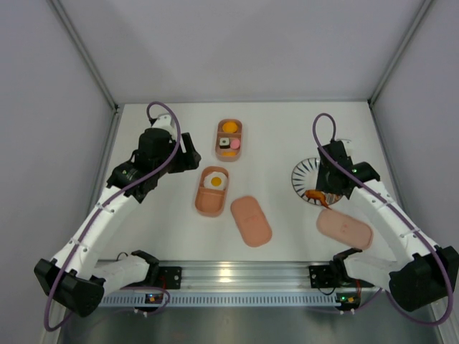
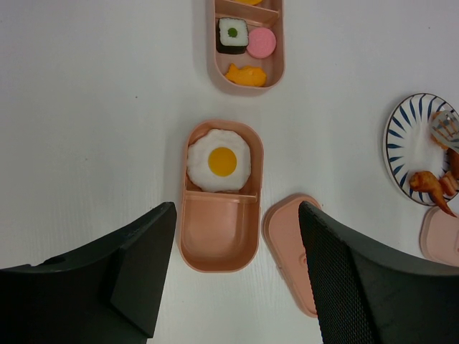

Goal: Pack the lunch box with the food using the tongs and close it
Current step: Pick up the fake food from the plate.

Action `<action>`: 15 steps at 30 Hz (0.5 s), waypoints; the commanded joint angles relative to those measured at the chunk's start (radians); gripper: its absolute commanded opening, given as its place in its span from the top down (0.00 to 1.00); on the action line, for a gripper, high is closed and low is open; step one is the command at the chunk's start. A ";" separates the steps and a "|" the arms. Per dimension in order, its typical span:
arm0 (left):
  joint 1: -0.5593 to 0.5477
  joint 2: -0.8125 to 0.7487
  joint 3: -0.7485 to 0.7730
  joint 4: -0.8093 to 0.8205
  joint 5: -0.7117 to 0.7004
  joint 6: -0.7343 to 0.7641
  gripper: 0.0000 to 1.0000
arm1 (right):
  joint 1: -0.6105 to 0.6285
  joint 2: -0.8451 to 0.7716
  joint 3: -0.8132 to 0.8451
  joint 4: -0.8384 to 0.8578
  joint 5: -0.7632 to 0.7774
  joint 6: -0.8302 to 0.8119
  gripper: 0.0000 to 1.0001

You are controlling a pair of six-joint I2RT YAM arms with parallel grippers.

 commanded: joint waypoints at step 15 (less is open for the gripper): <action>0.006 -0.014 -0.011 0.049 -0.012 0.015 0.26 | -0.018 0.029 0.017 0.078 0.016 -0.017 0.57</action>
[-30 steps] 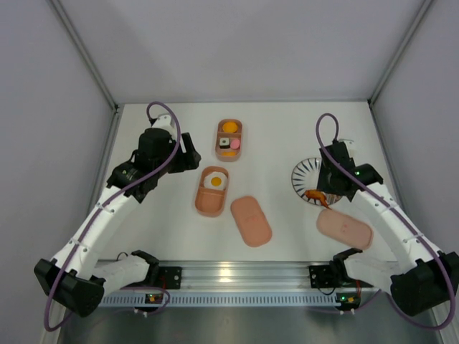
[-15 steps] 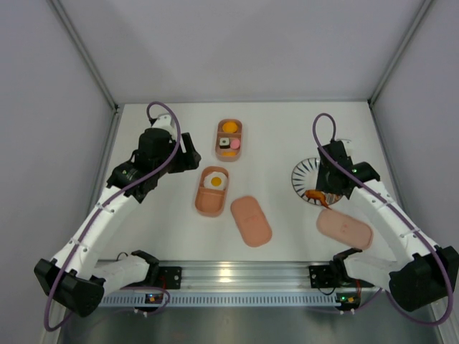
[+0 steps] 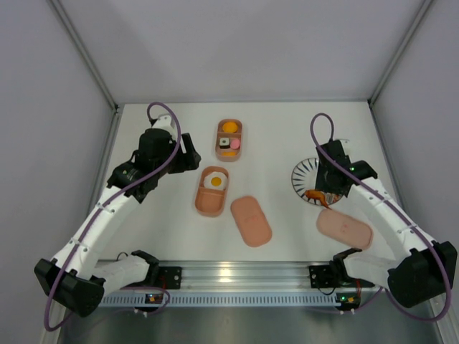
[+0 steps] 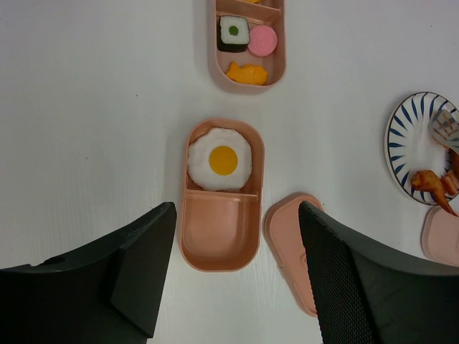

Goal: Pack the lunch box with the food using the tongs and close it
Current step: Pick up the fake food from the plate.

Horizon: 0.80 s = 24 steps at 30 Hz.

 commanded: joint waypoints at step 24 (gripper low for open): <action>0.006 -0.016 -0.013 0.046 -0.015 0.016 0.26 | -0.017 0.017 0.007 0.064 0.011 -0.026 0.60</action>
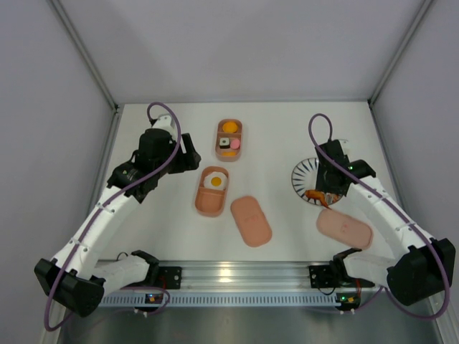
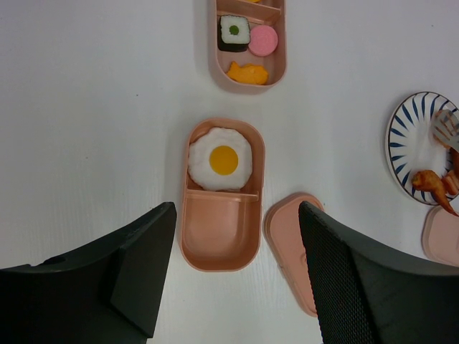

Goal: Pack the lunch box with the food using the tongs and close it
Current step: Pick up the fake food from the plate.

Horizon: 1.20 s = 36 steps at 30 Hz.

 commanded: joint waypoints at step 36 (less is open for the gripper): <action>0.006 -0.019 -0.013 0.043 -0.017 0.013 0.26 | -0.017 -0.111 0.104 -0.024 -0.108 -0.030 1.00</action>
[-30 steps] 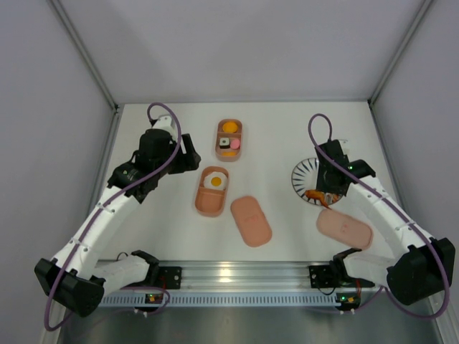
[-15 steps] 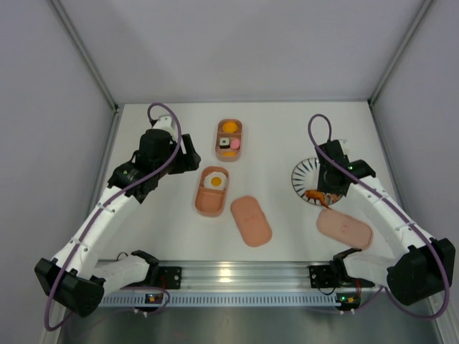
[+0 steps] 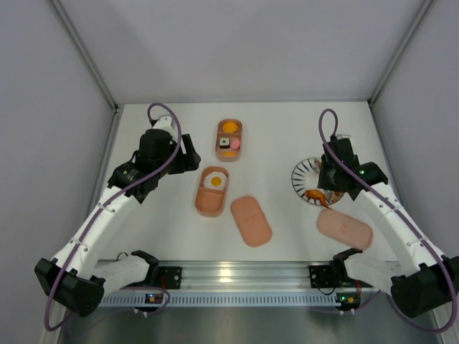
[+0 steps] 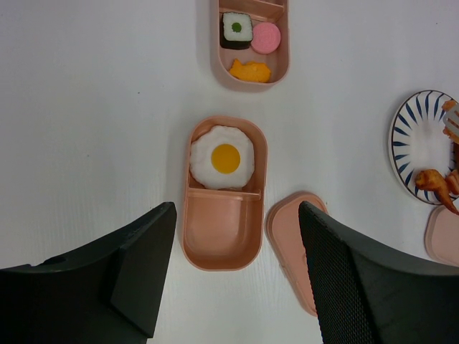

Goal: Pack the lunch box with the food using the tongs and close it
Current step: Pick up the fake food from the plate, then place the fake food in the packing box.

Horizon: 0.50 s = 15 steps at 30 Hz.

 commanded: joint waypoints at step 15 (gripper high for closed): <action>0.007 -0.016 0.005 0.030 -0.051 0.021 0.26 | 0.063 -0.104 0.146 0.032 -0.354 0.034 1.00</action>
